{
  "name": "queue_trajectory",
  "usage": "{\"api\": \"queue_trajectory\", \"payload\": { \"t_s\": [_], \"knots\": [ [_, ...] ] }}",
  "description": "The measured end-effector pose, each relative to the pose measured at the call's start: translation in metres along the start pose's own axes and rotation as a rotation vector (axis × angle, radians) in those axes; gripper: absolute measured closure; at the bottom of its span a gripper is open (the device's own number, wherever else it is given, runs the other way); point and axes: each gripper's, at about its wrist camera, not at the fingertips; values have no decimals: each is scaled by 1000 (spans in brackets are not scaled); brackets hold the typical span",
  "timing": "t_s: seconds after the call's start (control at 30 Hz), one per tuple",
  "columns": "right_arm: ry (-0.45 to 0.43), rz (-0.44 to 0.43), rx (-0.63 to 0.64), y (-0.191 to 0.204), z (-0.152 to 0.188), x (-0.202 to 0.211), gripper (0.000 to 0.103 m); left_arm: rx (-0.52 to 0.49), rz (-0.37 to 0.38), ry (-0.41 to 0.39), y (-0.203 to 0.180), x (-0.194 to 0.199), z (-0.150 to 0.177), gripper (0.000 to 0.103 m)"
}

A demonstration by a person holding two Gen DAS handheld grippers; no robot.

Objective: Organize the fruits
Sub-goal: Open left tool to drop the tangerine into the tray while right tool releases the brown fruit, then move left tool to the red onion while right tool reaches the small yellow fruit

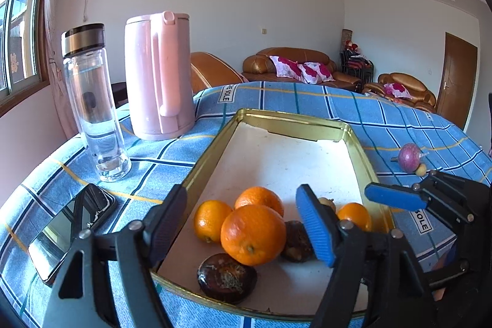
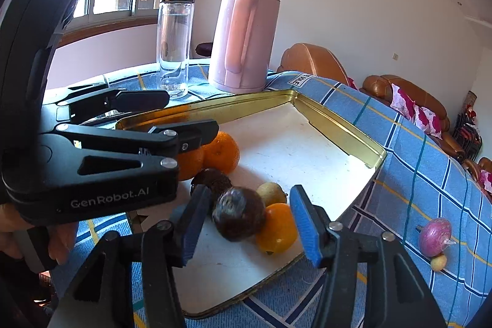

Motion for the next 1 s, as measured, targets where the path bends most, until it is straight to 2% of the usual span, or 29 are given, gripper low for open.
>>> {"api": "queue_trajectory", "payload": {
  "t_s": [0.13,0.23,0.4,0.63,0.83,0.97,1.0],
  "knots": [
    [-18,41,2,-9,8,15,42,10,12,-43,-5,16,-4,24],
    [-39,78,-24,-29,17,34,42,19,24,-96,-15,32,-9,10],
    [-52,162,-112,-78,32,62,42,-49,77,-134,-54,46,-19,9],
    [-42,284,-294,-154,56,84,42,-147,189,-84,-117,41,-35,5],
    [47,305,-453,-218,75,66,42,-227,156,-40,-176,10,-48,2],
    [116,248,-489,-238,83,42,43,-220,119,29,-196,-25,-61,2],
    [133,229,-487,-239,84,36,46,-217,117,43,-199,-32,-64,2]
  ]
}}
Point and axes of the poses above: each gripper's, at about its wrist camera, not at the fingertips, and x roughly against the way its jaws point, y to its left, z to its underside, and after that the axes turned 14 degrees about y, right-handed
